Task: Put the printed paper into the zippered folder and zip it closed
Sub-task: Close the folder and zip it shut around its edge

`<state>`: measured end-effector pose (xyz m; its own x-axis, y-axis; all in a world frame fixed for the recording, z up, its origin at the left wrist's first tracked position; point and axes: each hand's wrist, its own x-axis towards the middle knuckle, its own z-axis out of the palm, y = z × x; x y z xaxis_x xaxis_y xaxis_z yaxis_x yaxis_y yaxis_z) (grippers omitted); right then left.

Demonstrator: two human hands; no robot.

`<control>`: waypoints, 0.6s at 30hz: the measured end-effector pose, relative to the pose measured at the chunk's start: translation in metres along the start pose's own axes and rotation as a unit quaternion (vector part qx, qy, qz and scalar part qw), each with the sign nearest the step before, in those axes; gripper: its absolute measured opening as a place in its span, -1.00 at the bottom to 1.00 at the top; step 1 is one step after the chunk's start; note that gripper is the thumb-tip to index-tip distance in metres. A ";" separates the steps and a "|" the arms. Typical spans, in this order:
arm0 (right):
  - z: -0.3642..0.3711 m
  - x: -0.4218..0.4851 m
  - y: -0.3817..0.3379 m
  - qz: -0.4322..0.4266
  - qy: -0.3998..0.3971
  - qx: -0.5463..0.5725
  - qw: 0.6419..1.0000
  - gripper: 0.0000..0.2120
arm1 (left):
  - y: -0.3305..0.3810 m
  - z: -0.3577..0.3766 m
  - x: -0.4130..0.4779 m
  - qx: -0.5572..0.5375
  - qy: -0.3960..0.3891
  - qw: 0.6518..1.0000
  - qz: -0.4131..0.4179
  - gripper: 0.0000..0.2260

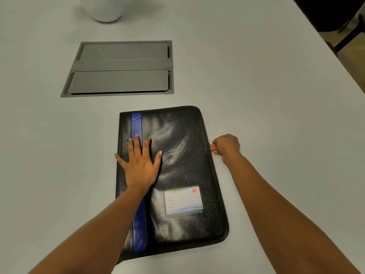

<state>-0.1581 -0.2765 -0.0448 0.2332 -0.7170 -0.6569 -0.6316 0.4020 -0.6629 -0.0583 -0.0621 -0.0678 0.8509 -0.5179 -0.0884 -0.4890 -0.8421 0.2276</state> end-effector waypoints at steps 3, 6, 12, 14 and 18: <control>0.000 0.006 -0.001 -0.013 0.030 0.012 0.999 -0.82 | -0.001 0.002 0.001 0.011 0.002 1.000 0.004 -0.46; 0.001 0.010 -0.003 -0.017 0.049 0.017 0.998 -0.75 | -0.001 0.003 0.000 0.022 0.005 1.000 0.008 -0.34; 0.006 0.016 -0.017 -0.032 0.075 0.018 0.997 -0.78 | -0.001 0.003 -0.001 0.020 0.007 1.000 0.005 -0.33; 0.008 0.017 -0.021 -0.039 0.082 0.028 0.996 -0.83 | -0.001 0.003 0.000 0.018 0.007 1.000 0.005 -0.33; 0.011 0.023 -0.027 -0.047 0.089 0.038 0.994 -0.80 | -0.001 0.005 0.000 0.017 0.008 1.000 0.004 -0.34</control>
<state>-0.1279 -0.2973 -0.0460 0.1494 -0.8399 -0.5218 -0.5547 0.3657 -0.7474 -0.0586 -0.0623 -0.0726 0.8495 -0.5229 -0.0700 -0.5025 -0.8423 0.1949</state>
